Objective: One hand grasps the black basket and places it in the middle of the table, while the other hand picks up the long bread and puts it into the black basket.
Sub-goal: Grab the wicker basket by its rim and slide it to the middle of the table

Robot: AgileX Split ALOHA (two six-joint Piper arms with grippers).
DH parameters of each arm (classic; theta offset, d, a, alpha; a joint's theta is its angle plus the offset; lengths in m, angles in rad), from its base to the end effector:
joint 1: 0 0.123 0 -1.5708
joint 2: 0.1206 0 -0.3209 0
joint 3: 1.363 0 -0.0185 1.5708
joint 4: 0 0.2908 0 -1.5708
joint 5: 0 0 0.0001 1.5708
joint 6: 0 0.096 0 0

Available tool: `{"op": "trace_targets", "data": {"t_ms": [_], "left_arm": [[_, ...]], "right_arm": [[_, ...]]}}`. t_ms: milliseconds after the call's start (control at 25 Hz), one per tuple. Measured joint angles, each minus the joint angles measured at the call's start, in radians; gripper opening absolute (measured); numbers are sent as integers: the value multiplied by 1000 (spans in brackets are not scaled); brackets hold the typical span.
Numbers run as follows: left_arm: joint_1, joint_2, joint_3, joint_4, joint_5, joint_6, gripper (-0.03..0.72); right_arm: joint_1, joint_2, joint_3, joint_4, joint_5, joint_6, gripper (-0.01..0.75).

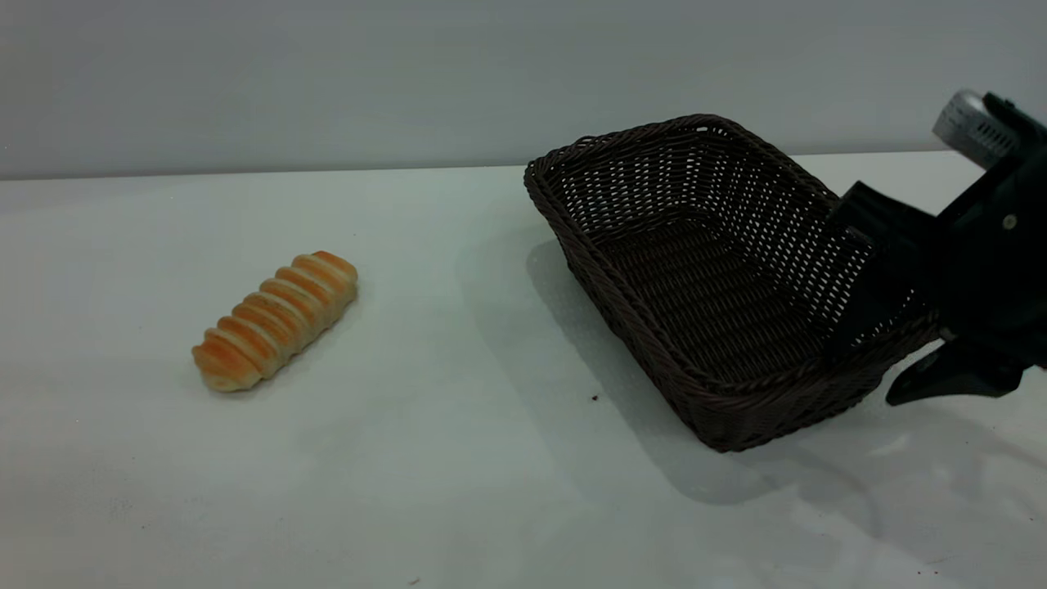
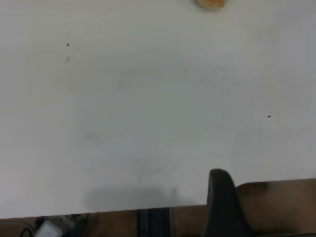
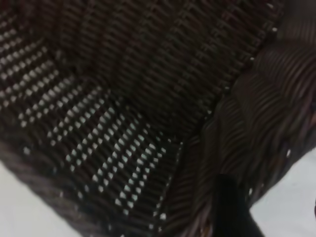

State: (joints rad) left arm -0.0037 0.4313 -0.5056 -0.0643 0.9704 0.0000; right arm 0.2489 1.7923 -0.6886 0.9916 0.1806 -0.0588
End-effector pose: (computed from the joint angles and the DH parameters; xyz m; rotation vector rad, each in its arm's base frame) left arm 0.0769 -0.0054 0.2869 -0.0135 2.3788 -0.0822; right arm 0.3047 0.0924 0.1025 0.8817 2.6545 0.5344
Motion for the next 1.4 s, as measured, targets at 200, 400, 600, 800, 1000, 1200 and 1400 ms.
{"op": "trace_targets", "data": {"t_ms": [200, 400, 600, 800, 1000, 1200, 1400], "left_arm": [[0, 0, 0, 0, -12, 7, 477], [0, 0, 0, 1, -14, 29, 477], [0, 0, 0, 1, -11, 35, 477], [0, 0, 0, 1, 2, 35, 477], [0, 0, 0, 1, 22, 36, 477], [0, 0, 0, 1, 47, 55, 477], [0, 0, 0, 1, 49, 58, 477]], "right_arm": [[0, 63, -47, 50, -9, 0, 425], [0, 150, -106, 82, -12, 0, 425], [0, 198, -112, 123, -43, 1, 267], [1, 177, -120, 109, -56, -76, 88], [1, 138, -134, 95, -49, -269, 88], [1, 146, -204, 53, 113, -445, 88], [1, 201, -308, 39, 253, -489, 88]]}}
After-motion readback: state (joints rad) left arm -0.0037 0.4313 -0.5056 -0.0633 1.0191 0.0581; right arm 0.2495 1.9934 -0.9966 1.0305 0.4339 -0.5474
